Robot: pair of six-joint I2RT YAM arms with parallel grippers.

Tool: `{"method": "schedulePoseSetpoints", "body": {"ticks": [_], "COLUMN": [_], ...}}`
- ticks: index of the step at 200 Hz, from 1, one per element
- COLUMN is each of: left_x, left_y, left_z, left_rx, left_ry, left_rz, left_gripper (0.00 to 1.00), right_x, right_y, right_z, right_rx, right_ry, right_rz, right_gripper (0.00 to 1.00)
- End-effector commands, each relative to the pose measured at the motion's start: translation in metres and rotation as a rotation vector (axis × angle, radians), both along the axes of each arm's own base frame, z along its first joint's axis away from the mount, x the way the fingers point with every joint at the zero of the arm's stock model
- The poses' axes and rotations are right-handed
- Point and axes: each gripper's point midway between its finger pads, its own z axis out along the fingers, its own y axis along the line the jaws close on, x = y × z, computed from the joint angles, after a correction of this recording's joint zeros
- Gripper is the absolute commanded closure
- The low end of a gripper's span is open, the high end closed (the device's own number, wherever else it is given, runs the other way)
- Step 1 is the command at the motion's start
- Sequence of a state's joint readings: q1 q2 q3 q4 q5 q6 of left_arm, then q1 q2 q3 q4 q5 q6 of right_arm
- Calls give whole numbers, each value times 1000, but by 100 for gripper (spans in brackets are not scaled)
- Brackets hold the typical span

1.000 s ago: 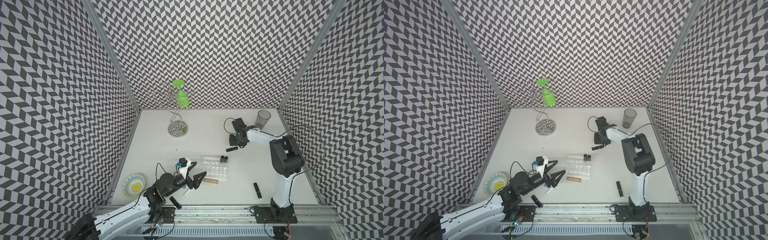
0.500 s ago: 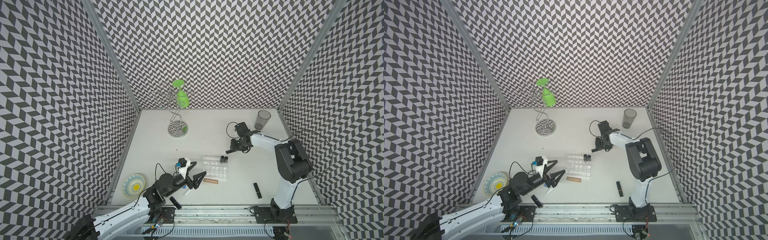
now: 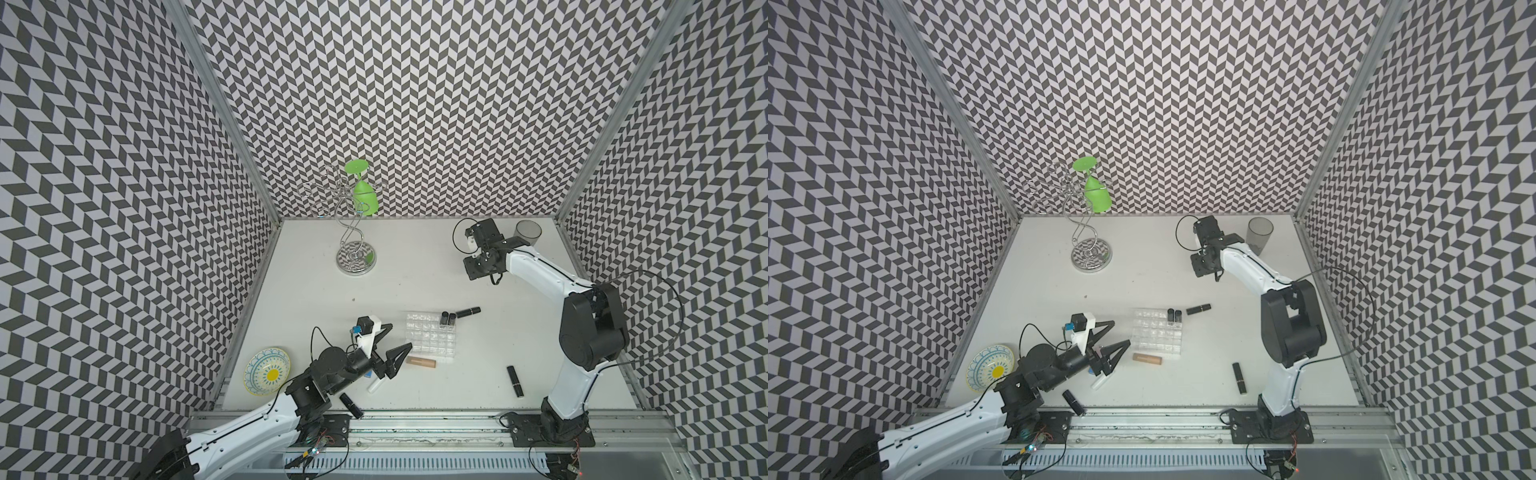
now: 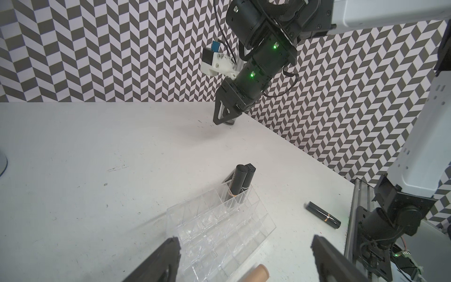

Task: Arrange the lipsticks in the organizer
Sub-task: Pick up the lipstick at the center of the board.

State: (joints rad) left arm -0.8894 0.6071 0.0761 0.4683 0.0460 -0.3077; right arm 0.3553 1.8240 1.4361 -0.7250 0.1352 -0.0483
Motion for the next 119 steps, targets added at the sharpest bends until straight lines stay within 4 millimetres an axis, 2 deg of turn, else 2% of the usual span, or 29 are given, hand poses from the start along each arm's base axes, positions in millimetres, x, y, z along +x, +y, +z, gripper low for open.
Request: {"method": "schedulePoseSetpoints", "body": {"ticks": [1,12,25,37,39,43,44,47,54,66,77,86,99,109,119], "left_x": [1,0,-4,-3,-3,-3,-3,-3,-4,-5,-5,-6,-6,-6,-6], "left_y": [2,2,3,5,6,6,6,6,6,7,7,7,8,8,8], "left_z": [1,2,3,4,4,5,5,6,7,8,8,8,8,8,8], "left_rx": [11,12,-16,-22,-21,-20,-20,-20,-25,-31,-33,-33,-35,-36,-36], "left_ry": [-6,-6,-12,-17,-17,-19,-20,-22,-26,-28,-29,-29,-33,-31,-34], "left_rz": [8,6,-6,3,4,7,8,9,6,0,0,0,1,0,1], "left_gripper": [12,12,12,12,12,12,12,12,12,12,12,12,12,12,12], "right_x": [7,17,21,26,27,27,27,27,24,7,-13,-31,-38,-45,-46], "right_y": [-24,-39,-45,-48,-47,-43,-43,-40,-31,3,14,22,12,10,-3], "right_z": [17,25,31,46,50,59,63,69,91,126,141,138,127,108,85], "right_rx": [-174,-236,-256,-283,-280,-267,-263,-251,-195,-13,-42,-116,-255,-309,-409], "right_ry": [-87,-124,-143,-218,-234,-270,-281,-311,-402,-567,-679,-719,-746,-686,-606], "right_rz": [58,19,26,35,44,67,72,90,133,297,454,605,655,719,734], "right_gripper": [43,41,41,41,40,17,8,1,0,0,0,0,0,0,0]}}
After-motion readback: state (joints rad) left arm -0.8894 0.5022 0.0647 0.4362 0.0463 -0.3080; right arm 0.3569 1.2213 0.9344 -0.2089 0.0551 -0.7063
